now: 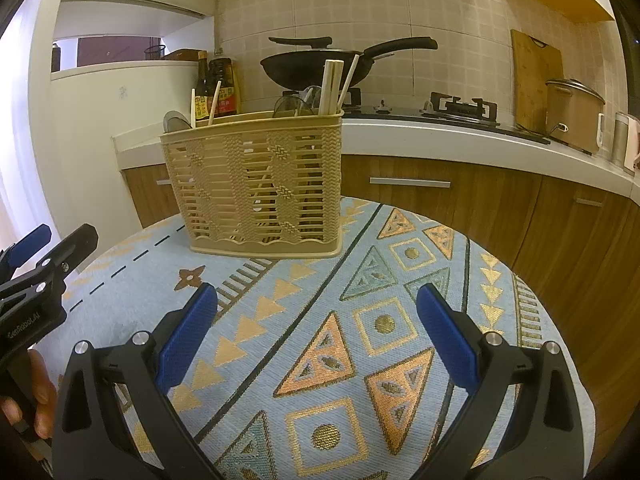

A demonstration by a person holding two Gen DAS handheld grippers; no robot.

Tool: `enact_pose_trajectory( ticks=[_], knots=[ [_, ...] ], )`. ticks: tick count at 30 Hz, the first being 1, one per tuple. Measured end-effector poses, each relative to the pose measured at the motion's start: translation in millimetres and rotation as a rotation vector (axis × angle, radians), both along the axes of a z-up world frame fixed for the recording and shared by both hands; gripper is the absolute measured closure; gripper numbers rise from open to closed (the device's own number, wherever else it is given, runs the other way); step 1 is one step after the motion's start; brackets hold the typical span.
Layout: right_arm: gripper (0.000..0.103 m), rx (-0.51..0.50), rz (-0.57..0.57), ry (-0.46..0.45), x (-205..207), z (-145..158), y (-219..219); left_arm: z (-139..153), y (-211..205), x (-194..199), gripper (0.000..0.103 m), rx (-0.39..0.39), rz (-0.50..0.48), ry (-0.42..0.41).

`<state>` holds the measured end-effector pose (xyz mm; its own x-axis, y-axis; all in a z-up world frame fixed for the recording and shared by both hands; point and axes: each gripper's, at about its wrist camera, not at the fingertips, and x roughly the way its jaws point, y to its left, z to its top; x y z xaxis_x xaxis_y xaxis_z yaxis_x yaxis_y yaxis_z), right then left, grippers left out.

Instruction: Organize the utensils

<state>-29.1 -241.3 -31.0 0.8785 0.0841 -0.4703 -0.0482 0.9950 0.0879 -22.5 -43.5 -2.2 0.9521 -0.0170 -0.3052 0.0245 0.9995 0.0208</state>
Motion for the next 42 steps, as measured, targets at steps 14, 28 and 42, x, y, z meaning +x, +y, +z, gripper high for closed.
enact_pose_trajectory(
  ticks=[14,28,42],
  knots=[
    [0.008,0.000,-0.001,0.002,0.0,0.1,0.4,-0.2,-0.4,-0.8,0.008,-0.001,0.001,0.003],
    [0.008,0.000,0.000,0.003,0.9,-0.2,1.6,-0.9,0.7,0.4,0.008,-0.001,0.008,0.010],
    [0.008,-0.002,0.001,0.004,0.5,-2.3,2.9,0.1,-0.3,-4.8,0.008,0.007,0.017,-0.014]
  ],
)
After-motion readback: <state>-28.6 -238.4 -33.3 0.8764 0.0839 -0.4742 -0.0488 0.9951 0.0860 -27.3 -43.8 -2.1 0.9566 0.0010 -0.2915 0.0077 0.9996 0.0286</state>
